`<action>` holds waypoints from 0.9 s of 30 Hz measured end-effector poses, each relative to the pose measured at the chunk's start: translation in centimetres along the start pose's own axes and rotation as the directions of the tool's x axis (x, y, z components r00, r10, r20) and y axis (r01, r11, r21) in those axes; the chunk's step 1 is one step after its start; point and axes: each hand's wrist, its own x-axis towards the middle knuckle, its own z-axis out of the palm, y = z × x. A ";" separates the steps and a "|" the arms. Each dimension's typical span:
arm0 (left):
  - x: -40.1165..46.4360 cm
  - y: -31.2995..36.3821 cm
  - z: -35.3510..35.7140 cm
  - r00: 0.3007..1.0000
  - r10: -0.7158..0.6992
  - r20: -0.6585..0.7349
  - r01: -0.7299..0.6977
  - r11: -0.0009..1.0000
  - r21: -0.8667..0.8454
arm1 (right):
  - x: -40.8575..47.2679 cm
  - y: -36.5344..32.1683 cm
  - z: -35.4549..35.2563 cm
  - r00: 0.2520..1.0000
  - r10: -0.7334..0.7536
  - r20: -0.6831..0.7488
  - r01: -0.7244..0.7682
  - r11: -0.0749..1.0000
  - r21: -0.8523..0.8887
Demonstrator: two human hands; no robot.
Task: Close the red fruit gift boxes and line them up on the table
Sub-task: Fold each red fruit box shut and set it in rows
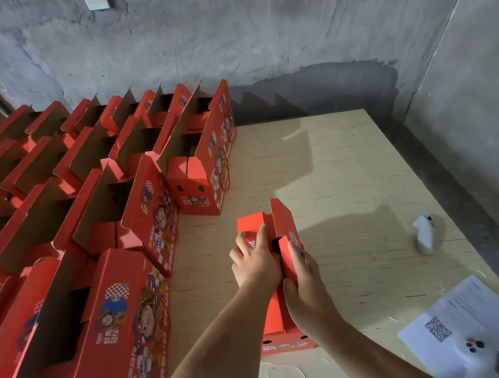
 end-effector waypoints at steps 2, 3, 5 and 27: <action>0.3 0.1 -0.5 1.000 -0.004 0.025 0.004 1.000 0.003 | 0.1 0.5 -0.5 0.999 0.019 0.037 -0.020 0.999 0.026; 0.5 0.2 -0.8 0.999 0.000 0.039 0.001 1.000 -0.009 | 0.2 0.7 -0.7 0.998 0.029 0.052 -0.032 0.998 0.047; 0.9 0.2 -1.4 0.998 0.012 0.058 -0.011 1.000 -0.024 | 0.3 1.0 -1.2 0.997 0.034 0.064 -0.038 0.997 0.061; 2.8 -2.7 0.8 0.975 0.116 0.187 -0.182 0.904 0.386 | 5.1 -0.6 1.6 0.971 0.238 0.028 -0.231 0.959 -0.165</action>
